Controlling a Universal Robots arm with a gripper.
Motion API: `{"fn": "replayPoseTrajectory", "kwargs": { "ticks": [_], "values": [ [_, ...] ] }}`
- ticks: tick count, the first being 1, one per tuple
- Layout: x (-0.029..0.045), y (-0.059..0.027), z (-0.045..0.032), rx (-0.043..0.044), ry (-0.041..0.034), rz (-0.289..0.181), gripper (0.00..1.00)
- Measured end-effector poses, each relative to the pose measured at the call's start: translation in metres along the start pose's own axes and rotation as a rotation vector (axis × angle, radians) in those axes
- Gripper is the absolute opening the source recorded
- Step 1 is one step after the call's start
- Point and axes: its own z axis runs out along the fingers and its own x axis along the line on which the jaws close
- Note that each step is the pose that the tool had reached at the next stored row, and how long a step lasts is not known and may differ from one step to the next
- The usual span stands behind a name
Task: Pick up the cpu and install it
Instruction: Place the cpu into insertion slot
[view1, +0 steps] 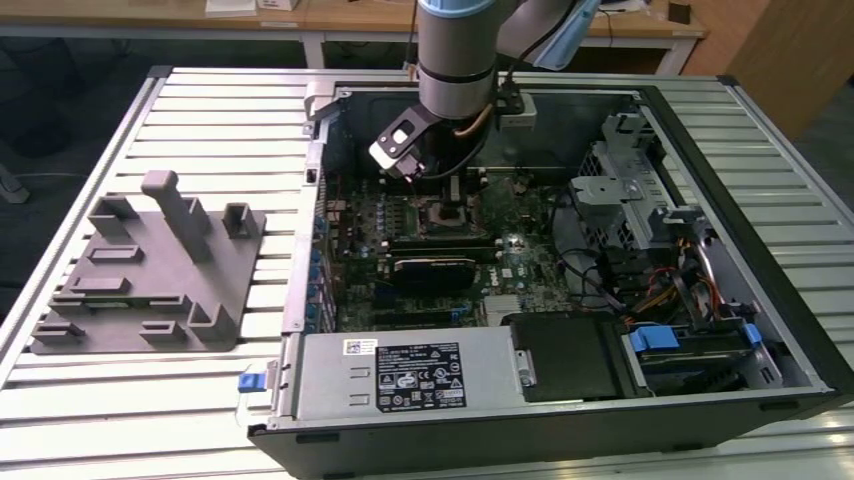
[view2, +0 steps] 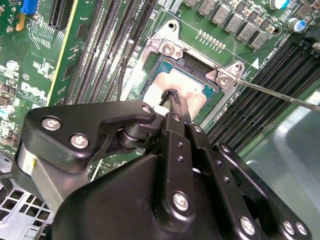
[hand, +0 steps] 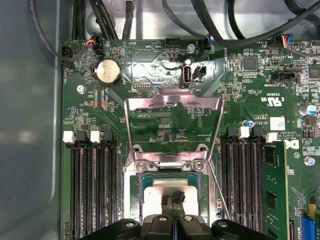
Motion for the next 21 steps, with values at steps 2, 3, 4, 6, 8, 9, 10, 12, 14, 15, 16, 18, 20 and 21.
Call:
{"fn": "replayPoseTrajectory", "kwargs": {
  "ticks": [2,3,4,6,8,9,10,12,14,15,16,18,20,21],
  "values": [
    [0.0000,0.0000,-0.0001,0.0000,0.0000,0.000,0.11],
    [0.0001,0.0001,-0.0005,-0.0004,0.0004,0.000,0.11],
    [0.0002,0.0003,-0.0014,-0.0014,0.0017,0.000,0.11],
    [0.0001,0.0005,-0.0060,-0.0005,0.0008,0.000,0.11],
    [-0.0001,0.0006,-0.0113,-0.0002,0.0003,0.000,0.11],
    [-0.0001,0.0008,-0.0143,-0.0003,0.0004,0.000,0.11],
    [-0.0002,0.0009,-0.0174,0.0000,0.0000,0.000,0.11],
    [-0.0002,0.0013,-0.0245,-0.0002,0.0002,0.000,0.11],
    [-0.0001,0.0016,-0.0312,-0.0001,0.0001,0.000,0.11],
    [-0.0001,0.0017,-0.0344,0.0000,0.0000,0.000,0.11],
    [-0.0001,0.0019,-0.0375,-0.0002,0.0002,0.000,0.11],
    [0.0000,0.0022,-0.0436,0.0000,0.0000,0.000,0.11],
    [0.0000,0.0024,-0.0471,-0.0001,0.0001,0.000,0.11],
    [0.0000,0.0024,-0.0480,0.0000,0.0000,0.000,0.11]
  ]
}}
